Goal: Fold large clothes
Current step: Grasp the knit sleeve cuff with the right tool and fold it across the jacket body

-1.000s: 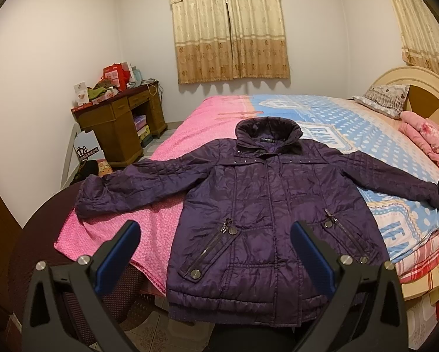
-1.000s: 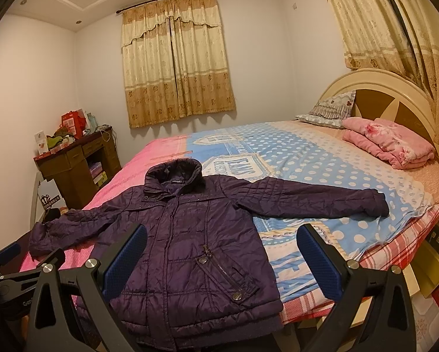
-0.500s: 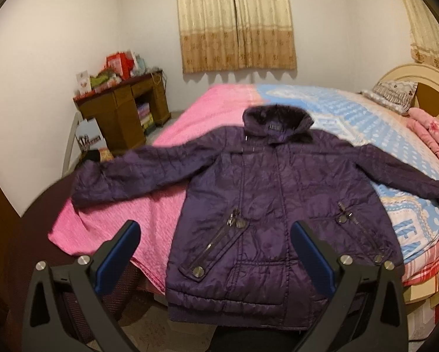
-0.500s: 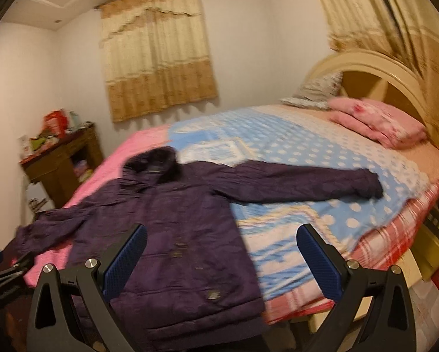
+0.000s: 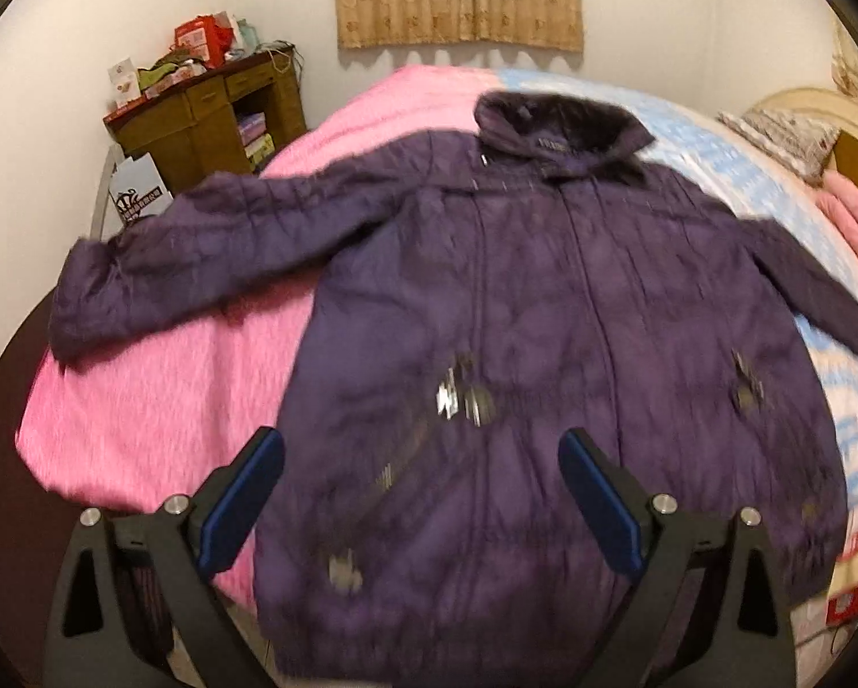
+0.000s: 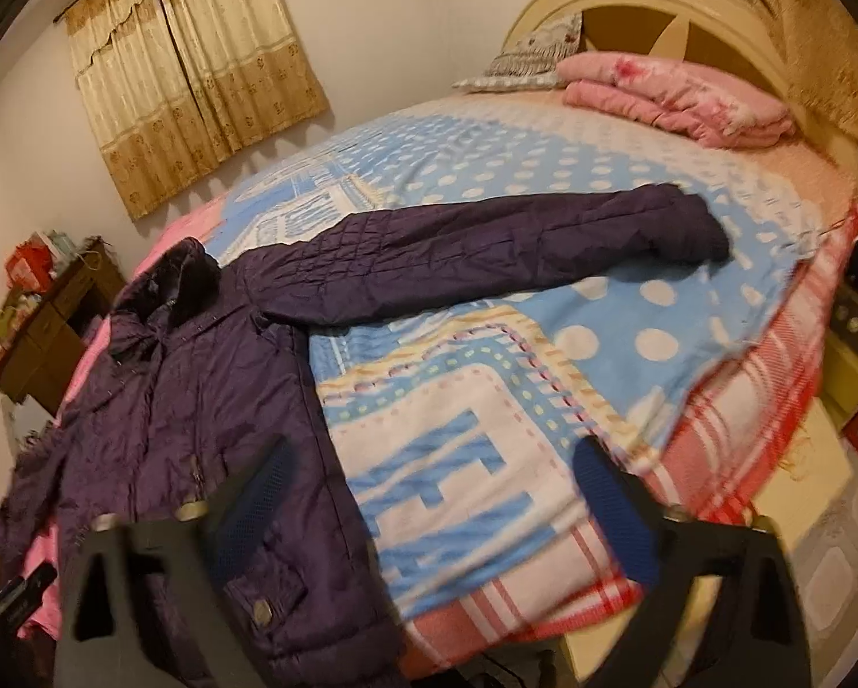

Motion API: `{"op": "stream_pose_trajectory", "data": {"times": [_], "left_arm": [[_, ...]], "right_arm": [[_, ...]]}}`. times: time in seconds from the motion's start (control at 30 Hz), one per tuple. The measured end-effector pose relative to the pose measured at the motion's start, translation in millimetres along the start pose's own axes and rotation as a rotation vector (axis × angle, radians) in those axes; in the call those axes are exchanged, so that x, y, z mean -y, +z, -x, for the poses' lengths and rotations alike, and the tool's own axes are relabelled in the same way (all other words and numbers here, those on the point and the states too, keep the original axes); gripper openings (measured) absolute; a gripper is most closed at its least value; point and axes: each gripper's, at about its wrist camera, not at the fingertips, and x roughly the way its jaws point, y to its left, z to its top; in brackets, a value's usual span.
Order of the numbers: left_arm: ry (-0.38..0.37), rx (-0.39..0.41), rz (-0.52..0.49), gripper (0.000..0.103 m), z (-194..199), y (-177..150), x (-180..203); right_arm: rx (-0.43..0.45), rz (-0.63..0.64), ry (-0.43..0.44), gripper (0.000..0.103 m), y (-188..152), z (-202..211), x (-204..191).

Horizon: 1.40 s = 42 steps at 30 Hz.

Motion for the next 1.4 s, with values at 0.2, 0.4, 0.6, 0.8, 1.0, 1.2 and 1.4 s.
{"op": "stream_pose_trajectory", "data": {"times": [0.2, 0.4, 0.6, 0.8, 1.0, 1.2, 1.4], "left_arm": [[-0.008, 0.065, 0.021, 0.087, -30.4, 60.5, 0.5], [0.034, 0.091, 0.043, 0.087, -81.7, 93.5, 0.5], [0.042, 0.093, 0.101, 0.087, -123.4, 94.8, -1.9], [0.020, 0.034, 0.139, 0.089, -148.2, 83.9, -5.8], [-0.009, 0.035, 0.151, 0.100, -146.5, 81.0, -8.9], [0.004, 0.030, 0.127, 0.103, -149.2, 82.4, -4.5], [-0.007, 0.036, 0.134, 0.103, -148.4, 81.4, -6.2]], "right_arm": [[0.016, -0.216, 0.046, 0.060, 50.0, -31.5, 52.9], [0.093, -0.575, 0.005, 0.060, 74.1, -59.0, 158.6], [0.164, -0.702, 0.012, 0.060, 90.4, -81.3, 214.9], [0.159, -0.807, 0.064, 0.062, 98.1, -112.8, 235.5], [0.152, -0.751, 0.027, 0.037, 110.3, -126.0, 239.5], [0.214, -0.534, -0.032, 0.027, 141.3, -90.5, 193.8], [0.341, -0.106, 0.020, 0.027, 182.7, -30.3, 56.4]]}}
